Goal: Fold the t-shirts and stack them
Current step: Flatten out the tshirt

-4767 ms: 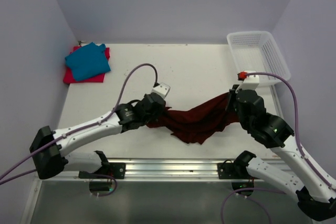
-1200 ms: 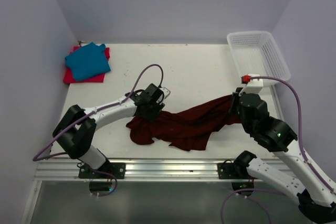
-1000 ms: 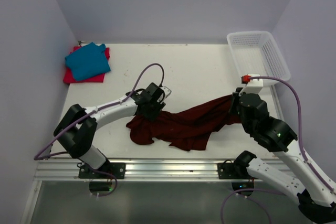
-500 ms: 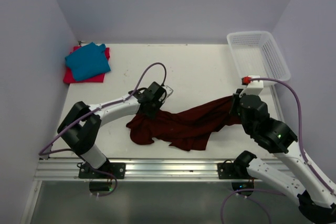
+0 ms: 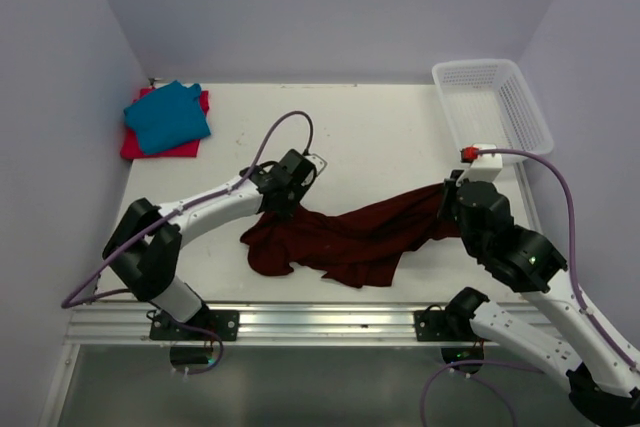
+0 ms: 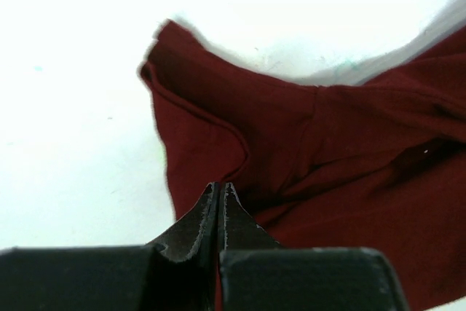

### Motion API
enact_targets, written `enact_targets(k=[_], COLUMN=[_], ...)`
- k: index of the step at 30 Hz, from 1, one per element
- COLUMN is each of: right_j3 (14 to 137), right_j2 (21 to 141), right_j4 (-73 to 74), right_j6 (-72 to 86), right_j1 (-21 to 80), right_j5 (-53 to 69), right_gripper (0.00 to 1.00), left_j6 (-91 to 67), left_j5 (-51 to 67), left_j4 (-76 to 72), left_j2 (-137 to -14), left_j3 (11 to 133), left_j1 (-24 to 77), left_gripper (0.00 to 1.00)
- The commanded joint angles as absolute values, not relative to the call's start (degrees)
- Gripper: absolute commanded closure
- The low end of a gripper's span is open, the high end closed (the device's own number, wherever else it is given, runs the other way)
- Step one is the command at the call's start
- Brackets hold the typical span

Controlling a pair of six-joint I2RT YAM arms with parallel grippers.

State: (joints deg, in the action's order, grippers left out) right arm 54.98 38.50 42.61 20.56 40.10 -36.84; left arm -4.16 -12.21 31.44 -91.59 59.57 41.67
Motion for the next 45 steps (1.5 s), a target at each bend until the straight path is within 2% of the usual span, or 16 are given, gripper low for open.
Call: enact_targets(k=[1,2,3,5,6,9,11,16,26,31,34,37,40,41,42,45], right_j3=[55.72,55.81,55.90,56.07,56.16,56.51,56.51,56.16,53.53,51.07,48.70,45.19,43.16,42.72,42.28,42.36], right_j2=[38.50,38.58,38.76,39.28,39.72,41.39,42.10,44.64,50.44,55.01,58.17,60.37,63.62,65.02,65.56,67.93], right_j4=[42.54,42.63,43.06,43.85,44.12,45.00,45.52,47.81,48.08,42.47,35.62,26.13,19.61,16.90,16.27,16.08], right_j6=[20.83,21.09,21.18,21.71,22.06,23.11,24.16,29.43,37.87,38.15,36.66,37.17,39.28,39.46,39.64,39.47], right_j1=[39.90,39.90,39.99,39.99,39.99,39.90,39.90,39.90,39.82,39.73,39.38,39.29,39.29,39.37,39.37,39.29], right_j5=[-39.37,-39.90,-39.90,-40.34,-40.69,-41.66,-42.44,-48.06,-51.68,-48.09,-38.71,-24.73,-15.76,-14.25,-13.46,-13.97], right_gripper=[1.00,1.00,0.77,0.48,0.28,0.08,0.04,0.03,0.02,0.05,0.10,0.21,0.43,0.54,0.57,0.62], left_j6=[-6.76,-7.29,-7.56,-7.82,-7.82,-7.74,-7.47,-6.77,-9.58,-9.49,-10.10,-10.54,-10.90,-10.99,-10.90,-10.99], left_j5=[-18.79,-20.20,-23.09,-26.00,-28.63,-32.85,-34.62,-42.17,-59.93,-59.95,-57.57,-55.90,-54.85,-54.67,-54.49,-53.97], left_j4=[35.85,37.08,39.27,41.12,43.22,47.00,48.68,52.73,58.54,58.18,58.10,57.57,57.39,57.22,56.96,56.95], left_j2=[-85.70,-84.74,-82.64,-80.34,-78.50,-75.69,-74.89,-73.39,-72.16,-72.16,-72.16,-71.81,-71.54,-71.28,-71.19,-70.93], left_j3=[66.00,67.14,69.58,71.88,74.59,79.78,81.64,85.16,93.86,93.69,92.03,90.09,88.95,88.60,88.33,88.07], left_j1=[41.48,41.66,41.57,41.66,41.57,41.57,41.57,41.57,41.66,41.66,41.57,41.66,41.66,41.57,41.57,41.66], left_gripper=[1.00,1.00,1.00,1.00,1.00,1.00,1.00,1.00,1.00,1.00,1.00,1.00,1.00,1.00,1.00,1.00])
